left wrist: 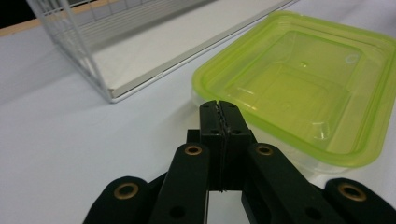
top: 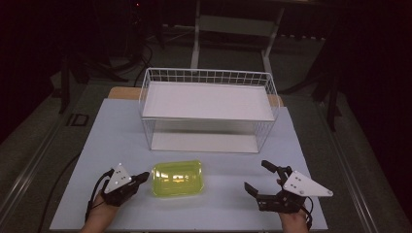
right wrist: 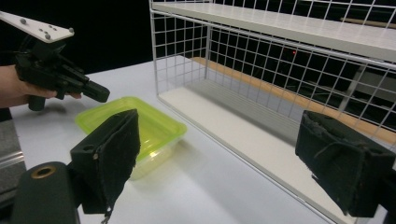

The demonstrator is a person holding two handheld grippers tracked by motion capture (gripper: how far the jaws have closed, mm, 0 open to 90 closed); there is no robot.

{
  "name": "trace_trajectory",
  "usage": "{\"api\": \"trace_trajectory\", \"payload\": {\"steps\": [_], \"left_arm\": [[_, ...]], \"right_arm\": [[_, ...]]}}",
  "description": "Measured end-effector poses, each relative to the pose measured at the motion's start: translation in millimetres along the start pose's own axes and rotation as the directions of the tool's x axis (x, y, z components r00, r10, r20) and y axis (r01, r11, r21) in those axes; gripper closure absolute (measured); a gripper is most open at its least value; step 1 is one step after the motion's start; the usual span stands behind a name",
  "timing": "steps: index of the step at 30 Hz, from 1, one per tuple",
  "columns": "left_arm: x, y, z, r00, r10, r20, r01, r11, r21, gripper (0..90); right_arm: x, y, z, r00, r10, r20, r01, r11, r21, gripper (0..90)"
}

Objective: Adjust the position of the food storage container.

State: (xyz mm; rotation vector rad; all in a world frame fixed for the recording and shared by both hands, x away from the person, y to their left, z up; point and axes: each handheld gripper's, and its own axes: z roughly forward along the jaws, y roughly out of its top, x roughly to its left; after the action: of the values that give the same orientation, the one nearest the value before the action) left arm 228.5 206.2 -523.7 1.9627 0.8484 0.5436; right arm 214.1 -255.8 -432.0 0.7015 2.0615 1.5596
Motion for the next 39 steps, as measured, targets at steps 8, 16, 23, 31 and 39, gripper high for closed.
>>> {"api": "trace_trajectory", "payload": {"steps": [8,16,23,31,39], "left_arm": [[-7.2,3.9,12.7,0.9995,0.004,0.033,-0.004,1.0000,-0.006,90.0],[-15.5,13.4,28.6,0.9978,0.011,0.066,-0.011,0.9999,-0.004,89.9],[-24.6,20.7,41.4,0.9946,0.014,0.103,-0.013,0.9998,-0.014,89.9],[-31.9,31.2,60.7,0.9906,0.028,0.133,-0.025,0.9992,-0.030,89.9],[-41.6,40.2,76.2,0.9841,0.050,0.170,-0.044,0.9984,-0.035,89.8]], "right_arm": [[-1.6,-0.5,-0.4,0.9999,0.010,-0.008,-0.010,1.000,0.001,13.9],[-1.0,-0.7,0.4,1.0000,-0.004,-0.003,0.004,1.000,0.011,13.9],[-2.1,-2.5,2.4,0.9999,0.006,-0.009,-0.005,1.000,0.025,13.9],[-3.5,-3.8,5.9,0.9991,-0.011,-0.040,0.013,0.999,0.050,13.7],[-4.7,-5.0,5.0,0.9997,-0.003,-0.024,0.004,0.999,0.044,13.8]]}}
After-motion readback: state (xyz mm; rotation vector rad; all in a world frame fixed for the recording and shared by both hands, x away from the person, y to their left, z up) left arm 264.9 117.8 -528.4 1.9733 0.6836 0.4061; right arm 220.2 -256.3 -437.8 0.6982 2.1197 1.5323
